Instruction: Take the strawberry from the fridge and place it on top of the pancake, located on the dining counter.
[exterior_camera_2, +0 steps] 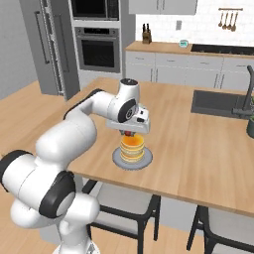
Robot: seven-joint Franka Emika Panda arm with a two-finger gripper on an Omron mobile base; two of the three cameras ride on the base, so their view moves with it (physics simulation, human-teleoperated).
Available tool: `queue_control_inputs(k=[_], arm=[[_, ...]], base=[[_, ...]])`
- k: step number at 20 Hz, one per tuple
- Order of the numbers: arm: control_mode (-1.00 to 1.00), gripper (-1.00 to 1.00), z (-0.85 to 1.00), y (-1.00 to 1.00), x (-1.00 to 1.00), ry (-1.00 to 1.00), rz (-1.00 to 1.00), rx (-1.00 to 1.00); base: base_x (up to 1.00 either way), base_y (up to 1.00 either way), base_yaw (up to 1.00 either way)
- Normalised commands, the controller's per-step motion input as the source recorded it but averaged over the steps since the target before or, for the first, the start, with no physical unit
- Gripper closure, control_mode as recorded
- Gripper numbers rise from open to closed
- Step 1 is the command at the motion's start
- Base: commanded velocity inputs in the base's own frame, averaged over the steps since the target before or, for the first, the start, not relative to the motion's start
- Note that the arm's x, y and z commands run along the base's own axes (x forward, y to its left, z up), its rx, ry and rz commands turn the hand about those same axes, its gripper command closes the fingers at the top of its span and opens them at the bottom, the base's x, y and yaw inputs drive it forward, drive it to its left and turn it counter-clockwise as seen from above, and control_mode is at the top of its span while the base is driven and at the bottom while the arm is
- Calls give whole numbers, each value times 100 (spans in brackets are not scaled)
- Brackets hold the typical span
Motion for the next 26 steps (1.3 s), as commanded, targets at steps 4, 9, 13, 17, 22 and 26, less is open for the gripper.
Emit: queue_control_inputs(k=[4,9,13,17,22,26], arm=[[-100,100,-21,0,20,0,0,-4],[-100,100,-19,0,13,-1,0,-3],[-100,100,-18,3,25,0,0,-1],[-100,100,-12,3,23,0,0,0],[-100,100,-15,1,21,0,0,0],[-100,100,-21,0,2,0,0,0]], base=[[0,0,0],[0,0,0],[0,0,0],[0,0,0],[0,0,0],[0,0,0]])
